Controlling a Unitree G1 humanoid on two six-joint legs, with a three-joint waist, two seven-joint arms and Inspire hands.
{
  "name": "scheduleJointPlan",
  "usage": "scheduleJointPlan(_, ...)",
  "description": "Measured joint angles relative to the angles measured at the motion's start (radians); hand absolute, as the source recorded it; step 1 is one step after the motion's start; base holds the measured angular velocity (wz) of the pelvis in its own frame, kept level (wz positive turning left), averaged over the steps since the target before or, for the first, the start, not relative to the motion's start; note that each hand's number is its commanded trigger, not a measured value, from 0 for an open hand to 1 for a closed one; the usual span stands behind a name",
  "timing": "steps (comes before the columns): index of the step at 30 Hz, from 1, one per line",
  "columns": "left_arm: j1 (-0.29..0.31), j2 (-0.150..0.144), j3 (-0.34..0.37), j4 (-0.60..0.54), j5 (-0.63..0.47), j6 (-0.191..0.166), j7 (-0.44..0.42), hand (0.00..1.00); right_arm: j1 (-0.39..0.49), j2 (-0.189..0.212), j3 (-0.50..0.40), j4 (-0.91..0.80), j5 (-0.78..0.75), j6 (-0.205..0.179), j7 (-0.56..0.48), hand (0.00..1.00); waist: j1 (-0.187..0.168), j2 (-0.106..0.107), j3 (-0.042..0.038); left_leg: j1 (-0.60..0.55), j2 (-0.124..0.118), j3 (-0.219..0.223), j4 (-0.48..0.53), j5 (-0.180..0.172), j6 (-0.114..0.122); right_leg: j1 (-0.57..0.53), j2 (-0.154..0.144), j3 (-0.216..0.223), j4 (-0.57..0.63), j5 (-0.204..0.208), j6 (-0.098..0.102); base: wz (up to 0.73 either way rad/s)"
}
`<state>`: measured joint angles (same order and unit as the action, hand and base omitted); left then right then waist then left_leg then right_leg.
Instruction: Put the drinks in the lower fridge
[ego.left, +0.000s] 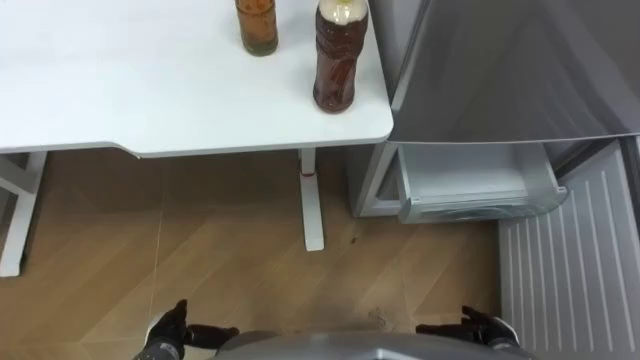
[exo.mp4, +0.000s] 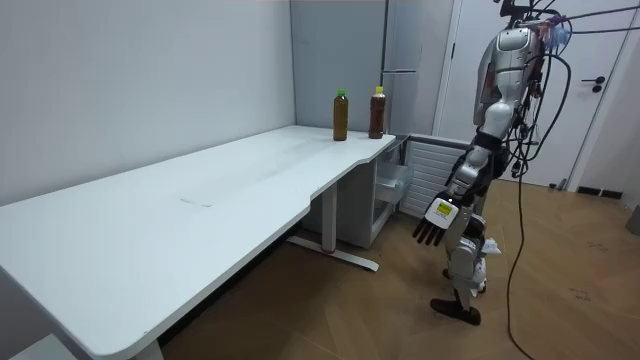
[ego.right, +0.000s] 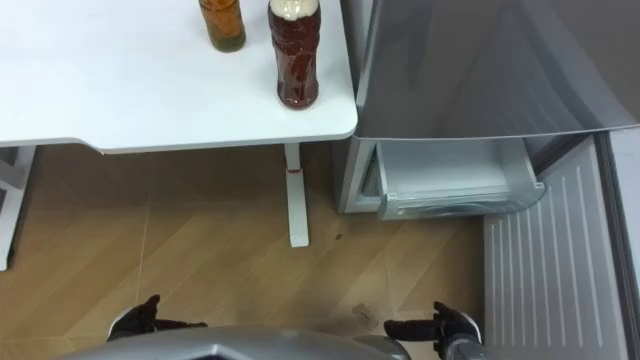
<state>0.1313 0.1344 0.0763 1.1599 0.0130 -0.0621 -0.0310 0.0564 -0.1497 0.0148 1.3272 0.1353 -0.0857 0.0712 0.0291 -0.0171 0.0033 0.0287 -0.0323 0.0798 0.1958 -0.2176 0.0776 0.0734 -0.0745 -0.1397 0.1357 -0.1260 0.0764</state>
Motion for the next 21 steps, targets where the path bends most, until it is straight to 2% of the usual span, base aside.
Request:
scheduleJointPlan(3, 0.008, -0.001, 0.000, -0.001, 0.000, -0.011, 0.002, 0.00, 0.002, 0.000, -0.001, -0.004, -0.001, 0.000, 0.006, 0.00, -0.002, -0.004, -0.0009, 0.000, 0.001, -0.001, 0.000, 0.000, -0.001, 0.001, 0.001, 0.000, 0.000, 0.000, 0.000, 0.00)
scheduleJointPlan(9, 0.014, -0.003, -0.002, 0.000, -0.031, -0.011, 0.022, 0.00, 0.002, 0.000, 0.022, -0.007, 0.008, 0.003, -0.002, 0.00, 0.003, -0.010, -0.0019, -0.001, 0.002, -0.001, 0.000, 0.001, -0.003, 0.000, 0.003, -0.006, 0.000, 0.001, -0.001, 0.00)
scheduleJointPlan(14, 0.024, -0.004, -0.002, 0.000, -0.074, -0.011, 0.029, 0.00, -0.003, 0.001, 0.023, -0.006, 0.012, 0.021, -0.005, 0.00, 0.003, -0.016, -0.0007, 0.000, 0.002, -0.004, 0.000, 0.001, -0.003, 0.002, 0.003, -0.010, 0.000, 0.001, -0.001, 0.01)
scheduleJointPlan(21, 0.036, -0.005, -0.001, 0.000, -0.092, -0.011, 0.073, 0.00, -0.003, 0.008, 0.038, 0.001, 0.022, 0.022, -0.005, 0.00, 0.004, -0.022, 0.0030, 0.001, 0.002, -0.026, 0.001, 0.001, -0.004, 0.012, 0.003, -0.029, -0.002, 0.001, -0.001, 0.09)
